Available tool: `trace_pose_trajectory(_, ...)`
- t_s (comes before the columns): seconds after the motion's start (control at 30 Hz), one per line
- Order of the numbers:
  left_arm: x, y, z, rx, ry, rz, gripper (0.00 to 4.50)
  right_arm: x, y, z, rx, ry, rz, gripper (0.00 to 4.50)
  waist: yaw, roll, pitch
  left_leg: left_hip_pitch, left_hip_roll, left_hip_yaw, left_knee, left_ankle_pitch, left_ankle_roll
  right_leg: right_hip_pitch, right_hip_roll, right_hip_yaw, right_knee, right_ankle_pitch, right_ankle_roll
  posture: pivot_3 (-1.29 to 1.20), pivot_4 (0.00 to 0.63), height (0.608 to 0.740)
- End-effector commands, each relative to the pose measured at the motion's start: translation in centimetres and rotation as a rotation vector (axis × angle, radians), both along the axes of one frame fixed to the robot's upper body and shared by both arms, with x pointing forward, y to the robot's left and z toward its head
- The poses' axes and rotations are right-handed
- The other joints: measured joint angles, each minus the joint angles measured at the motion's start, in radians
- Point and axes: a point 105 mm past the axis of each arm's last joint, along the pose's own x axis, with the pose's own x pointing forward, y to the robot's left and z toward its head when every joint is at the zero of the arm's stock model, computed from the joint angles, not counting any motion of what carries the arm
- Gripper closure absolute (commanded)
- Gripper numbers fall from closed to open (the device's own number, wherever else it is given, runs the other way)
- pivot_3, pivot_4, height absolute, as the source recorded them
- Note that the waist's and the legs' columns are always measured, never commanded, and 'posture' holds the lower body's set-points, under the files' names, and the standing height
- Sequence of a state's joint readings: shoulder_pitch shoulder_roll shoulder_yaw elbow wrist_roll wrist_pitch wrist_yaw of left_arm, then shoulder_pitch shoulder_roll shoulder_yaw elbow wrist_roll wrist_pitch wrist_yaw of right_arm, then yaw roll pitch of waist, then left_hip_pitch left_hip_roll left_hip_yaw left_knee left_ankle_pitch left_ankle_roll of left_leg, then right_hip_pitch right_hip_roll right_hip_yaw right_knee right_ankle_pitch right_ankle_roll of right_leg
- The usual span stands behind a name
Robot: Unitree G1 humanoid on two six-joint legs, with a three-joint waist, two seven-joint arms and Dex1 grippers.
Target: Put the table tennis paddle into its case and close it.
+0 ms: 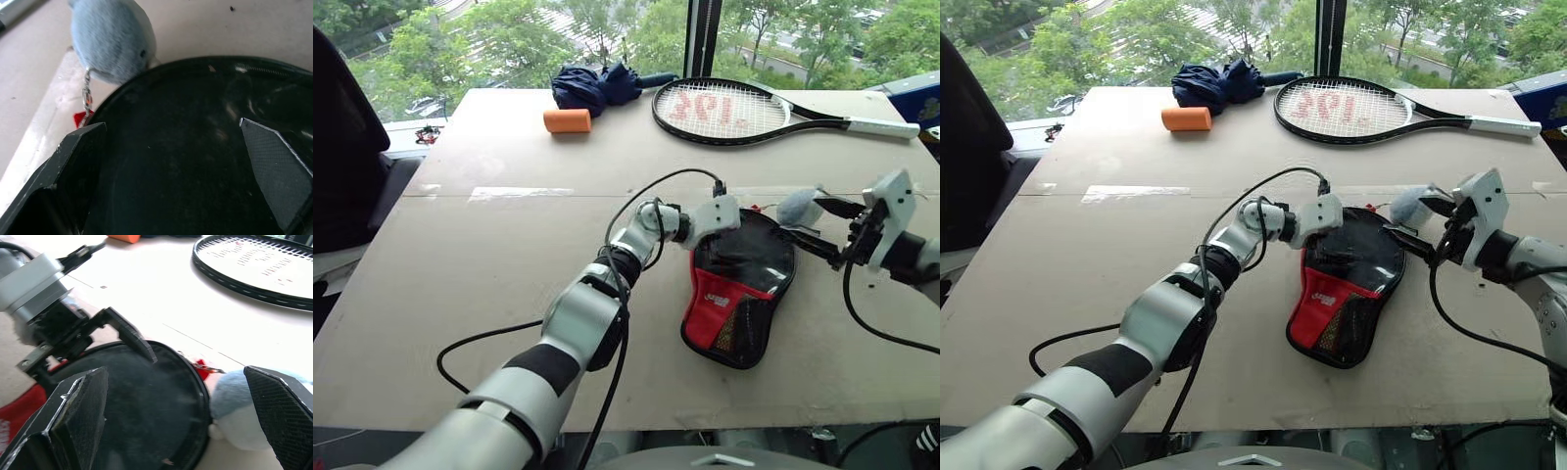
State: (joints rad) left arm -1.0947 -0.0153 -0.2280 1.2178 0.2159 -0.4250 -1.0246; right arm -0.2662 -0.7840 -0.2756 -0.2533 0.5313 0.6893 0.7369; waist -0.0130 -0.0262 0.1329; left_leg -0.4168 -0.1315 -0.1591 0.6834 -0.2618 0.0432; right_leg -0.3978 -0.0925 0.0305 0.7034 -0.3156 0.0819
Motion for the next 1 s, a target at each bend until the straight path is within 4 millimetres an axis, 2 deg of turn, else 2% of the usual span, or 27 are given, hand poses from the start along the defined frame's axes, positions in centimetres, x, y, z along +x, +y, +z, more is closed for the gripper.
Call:
trace_pose_trajectory(0.03, -0.9, -1.2, -0.1, 0.035, -0.080, -0.065, 0.04, 2.2, -1.4, 0.2, -0.056, -0.032, -0.104, 0.00, 0.000, 0.000, 0.000, 0.000, 0.000, 0.000, 0.000, 0.000, 0.000, 0.000, 0.000, 0.000, 0.000, 0.000, 0.000, 0.00, 0.150, 0.726)
trace_pose_trajectory(0.17, -1.3, -1.9, -0.1, 0.016, -0.068, -0.070, 0.04, 3.5, -1.1, -0.8, -0.044, 0.013, -0.121, 0.00, 0.000, 0.000, 0.000, 0.000, 0.000, 0.001, 0.000, 0.000, 0.000, 0.000, -0.001, 0.001, 0.000, 0.000, 0.000, 0.00, 0.150, 0.726)
trace_pose_trajectory(0.3, -1.8, -2.6, -0.2, 0.000, -0.045, -0.088, 0.04, 4.8, -1.6, -1.5, -0.050, 0.067, -0.178, 0.00, 0.002, 0.000, 0.000, 0.000, 0.000, 0.001, 0.000, 0.000, 0.000, 0.000, -0.001, 0.001, 0.000, 0.000, 0.000, 0.00, 0.150, 0.726)
trace_pose_trajectory(0.47, -2.2, -3.0, -2.0, 0.055, -0.032, -0.066, 0.04, 6.5, -2.9, -2.6, -0.132, 0.098, -0.243, 0.00, 0.002, 0.000, 0.000, 0.000, 0.000, 0.001, 0.000, 0.000, 0.000, 0.000, -0.001, 0.001, 0.000, 0.000, 0.000, 0.00, 0.150, 0.726)
trace_pose_trajectory(0.6, -1.9, -2.5, -3.8, 0.121, -0.021, -0.010, 0.00, 7.0, -3.2, -3.4, -0.184, 0.123, -0.236, 1.23, 0.003, 0.001, -0.001, 0.000, 0.000, 0.001, 0.001, 0.000, 0.000, 0.000, -0.001, 0.001, 0.000, 0.000, 0.000, 0.00, 0.150, 0.726)
trace_pose_trajectory(0.63, -2.0, -2.2, -4.5, 0.146, -0.021, -0.004, 0.00, 7.2, -3.3, -3.4, -0.193, 0.122, -0.241, 1.83, 0.003, 0.001, -0.001, 0.000, 0.000, 0.001, 0.001, 0.000, 0.000, 0.000, -0.001, 0.001, 0.000, 0.000, 0.000, 0.00, 0.150, 0.726)
trace_pose_trajectory(0.77, -2.2, -1.7, -5.9, 0.182, -0.006, 0.012, 0.00, 7.4, -3.6, -3.0, -0.192, 0.106, -0.253, 3.68, 0.005, 0.001, -0.006, 0.001, 0.000, 0.000, 0.002, 0.000, 0.000, 0.002, -0.001, 0.000, 0.000, 0.000, 0.000, 0.00, 0.150, 0.726)
trace_pose_trajectory(0.87, -2.2, -1.6, -6.5, 0.189, 0.000, 0.043, 0.00, 7.3, -4.3, -2.2, -0.192, 0.075, -0.279, 4.48, 0.007, 0.001, -0.010, 0.001, 0.000, 0.000, 0.002, 0.000, 0.000, 0.002, -0.001, 0.000, 0.000, 0.000, 0.000, 0.00, 0.150, 0.726)
trace_pose_trajectory(1.0, -1.8, -1.8, -7.1, 0.180, -0.057, 0.109, 0.00, 6.5, -6.5, -0.5, -0.161, 0.026, -0.362, 4.48, 0.019, 0.001, -0.012, 0.001, 0.000, 0.000, 0.003, 0.000, 0.000, 0.003, -0.001, 0.000, 0.000, 0.001, 0.001, 0.00, 0.150, 0.726)
